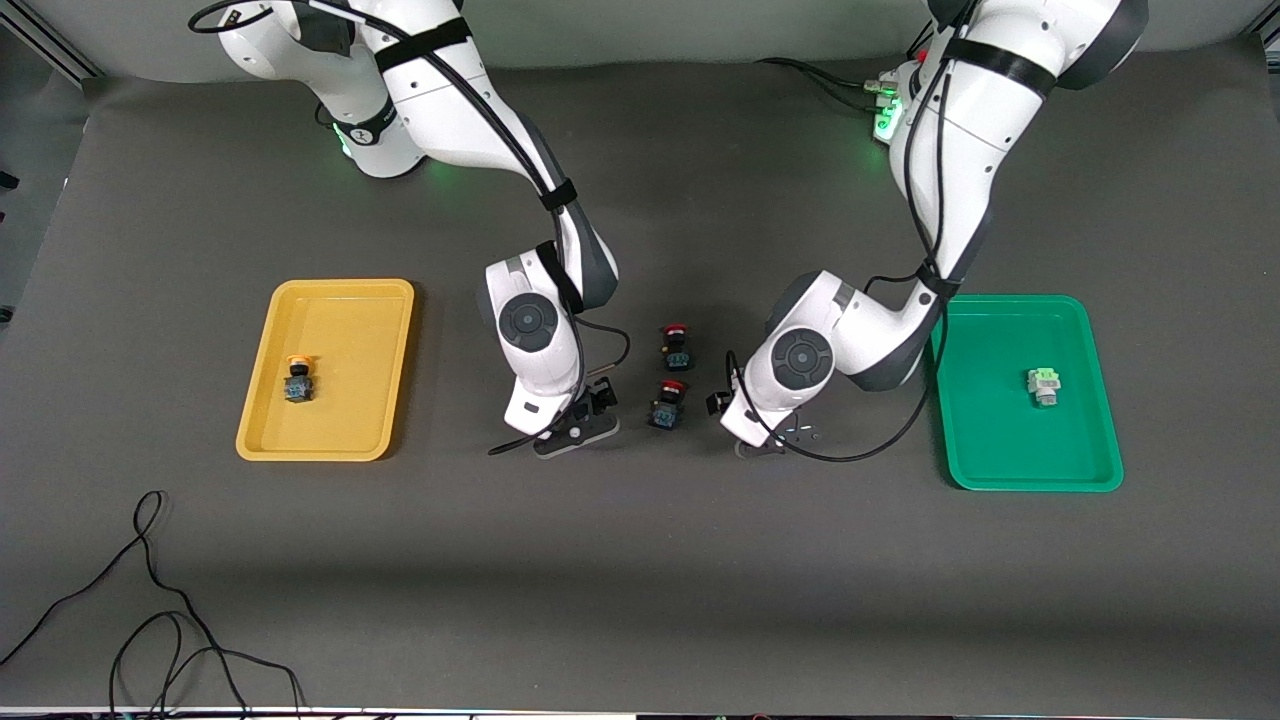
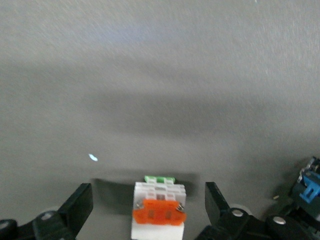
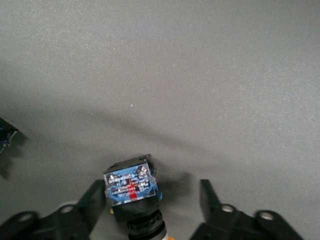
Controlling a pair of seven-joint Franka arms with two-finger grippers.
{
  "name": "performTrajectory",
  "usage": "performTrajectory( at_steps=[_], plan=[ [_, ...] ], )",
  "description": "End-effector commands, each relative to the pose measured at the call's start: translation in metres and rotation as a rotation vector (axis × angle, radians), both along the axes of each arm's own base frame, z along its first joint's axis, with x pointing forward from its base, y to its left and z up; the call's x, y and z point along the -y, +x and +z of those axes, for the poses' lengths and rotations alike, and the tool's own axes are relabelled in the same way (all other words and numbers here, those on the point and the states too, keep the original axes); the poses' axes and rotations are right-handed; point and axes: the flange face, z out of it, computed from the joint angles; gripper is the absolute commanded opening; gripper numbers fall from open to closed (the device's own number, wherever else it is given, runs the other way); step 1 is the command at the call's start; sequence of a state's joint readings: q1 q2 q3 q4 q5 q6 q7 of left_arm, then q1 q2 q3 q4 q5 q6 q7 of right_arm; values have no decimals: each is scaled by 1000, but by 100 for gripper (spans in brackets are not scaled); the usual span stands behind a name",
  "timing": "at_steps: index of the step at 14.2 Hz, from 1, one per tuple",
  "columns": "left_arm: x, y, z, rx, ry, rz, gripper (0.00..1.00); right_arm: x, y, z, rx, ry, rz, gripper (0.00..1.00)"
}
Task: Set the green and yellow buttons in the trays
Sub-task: 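Grasp the yellow button with the right gripper while the left gripper grasps the orange switch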
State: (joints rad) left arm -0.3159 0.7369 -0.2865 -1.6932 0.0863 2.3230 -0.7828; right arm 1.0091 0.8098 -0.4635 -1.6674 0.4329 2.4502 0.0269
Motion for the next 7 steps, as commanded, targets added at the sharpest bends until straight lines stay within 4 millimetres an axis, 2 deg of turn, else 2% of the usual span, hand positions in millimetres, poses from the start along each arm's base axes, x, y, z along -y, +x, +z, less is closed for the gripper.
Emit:
performTrajectory(
  at_steps=[1, 2, 3, 5, 7],
  plan=[
    [8, -7, -4, -2, 31, 5, 92, -4, -2, 7, 6, 8, -24, 20],
    [8, -7, -2, 0, 30, 6, 62, -4, -2, 9, 7, 11, -24, 17],
    [7, -6, -3, -2, 32, 11, 2, -5, 1, 15, 14, 17, -25, 17],
    [6, -5, 0, -3, 37, 42, 0, -1, 4, 32, -4, 24, -36, 17],
    [2, -2, 5, -13, 48, 43, 0, 9, 10, 72, -44, 42, -71, 17]
  ],
)
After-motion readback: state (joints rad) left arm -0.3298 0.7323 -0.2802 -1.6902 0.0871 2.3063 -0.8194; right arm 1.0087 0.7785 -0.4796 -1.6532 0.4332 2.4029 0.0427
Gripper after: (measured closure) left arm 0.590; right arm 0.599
